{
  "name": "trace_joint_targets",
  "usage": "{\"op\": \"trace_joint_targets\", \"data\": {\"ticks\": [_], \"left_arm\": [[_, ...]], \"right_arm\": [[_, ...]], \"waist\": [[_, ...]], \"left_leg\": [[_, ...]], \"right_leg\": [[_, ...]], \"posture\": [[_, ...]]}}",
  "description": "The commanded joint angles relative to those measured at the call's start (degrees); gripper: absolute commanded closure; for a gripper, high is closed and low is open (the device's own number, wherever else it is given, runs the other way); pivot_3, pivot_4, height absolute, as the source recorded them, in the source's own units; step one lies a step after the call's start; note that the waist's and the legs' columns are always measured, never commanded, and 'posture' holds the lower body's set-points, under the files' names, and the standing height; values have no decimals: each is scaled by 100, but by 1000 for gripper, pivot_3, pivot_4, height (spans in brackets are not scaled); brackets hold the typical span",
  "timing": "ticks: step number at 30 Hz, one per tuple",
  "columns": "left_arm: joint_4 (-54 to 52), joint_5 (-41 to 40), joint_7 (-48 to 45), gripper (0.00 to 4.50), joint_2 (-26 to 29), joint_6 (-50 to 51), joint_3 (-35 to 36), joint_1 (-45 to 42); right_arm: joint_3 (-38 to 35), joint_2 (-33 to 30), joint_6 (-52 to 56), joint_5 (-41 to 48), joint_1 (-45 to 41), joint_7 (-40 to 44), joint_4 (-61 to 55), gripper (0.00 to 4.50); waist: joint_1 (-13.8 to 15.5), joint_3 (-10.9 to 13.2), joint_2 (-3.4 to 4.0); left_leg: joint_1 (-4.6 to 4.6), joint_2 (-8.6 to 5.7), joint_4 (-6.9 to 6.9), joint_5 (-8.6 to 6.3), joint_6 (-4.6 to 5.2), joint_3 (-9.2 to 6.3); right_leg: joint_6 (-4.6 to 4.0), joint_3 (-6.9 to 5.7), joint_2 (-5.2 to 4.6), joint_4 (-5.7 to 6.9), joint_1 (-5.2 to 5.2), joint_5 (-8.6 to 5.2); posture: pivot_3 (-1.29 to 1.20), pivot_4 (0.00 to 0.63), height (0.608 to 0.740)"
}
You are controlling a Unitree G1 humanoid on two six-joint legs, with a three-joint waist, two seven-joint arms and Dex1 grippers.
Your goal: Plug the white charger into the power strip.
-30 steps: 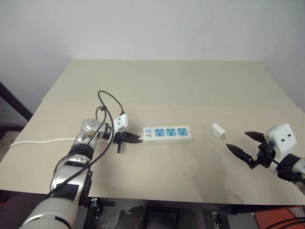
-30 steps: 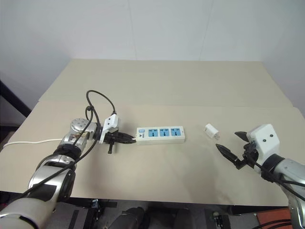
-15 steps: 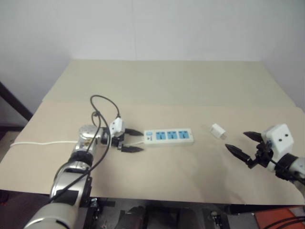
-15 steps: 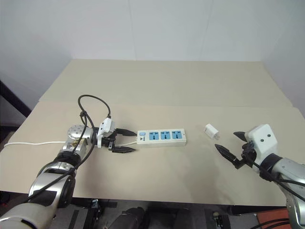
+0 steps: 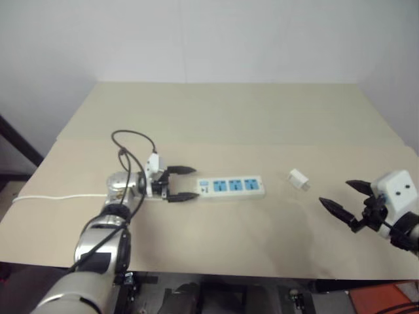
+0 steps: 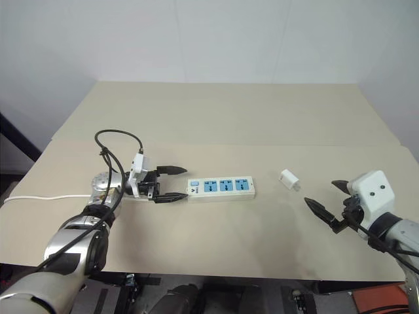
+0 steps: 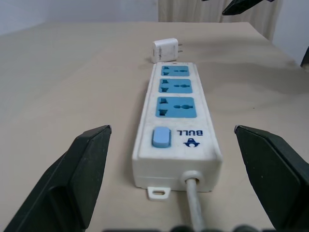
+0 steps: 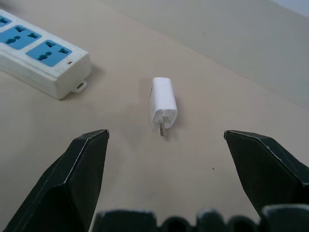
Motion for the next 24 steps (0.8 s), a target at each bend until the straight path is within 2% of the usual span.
{"op": "trace_joint_targets", "data": {"ticks": [1,7,24], "left_arm": [[59,-87,-37,21,-132,-156,35,-178],[282,51,156,21,-305,-274,184,-277],[561,952,993,21,-520,-202,-42,-307]], "right_arm": [[-406,-112,107,156,37,29,-256,0],[-611,-112,296,266,229,-3,-515,0],[-848,-62,651,390,407,-116,-906,0]], "waist": [[1,0,0],[5,1,-2],[5,0,-1]], "left_leg": [[-2,0,0,0,0,0],[-4,0,0,0,1,0],[2,0,1,-2,4,1]], "right_leg": [[0,-1,0,-1,0,0],[0,-1,0,-2,-1,0],[1,-1,0,-2,4,0]], "posture": [[0,150,740],[0,150,740],[0,150,740]]}}
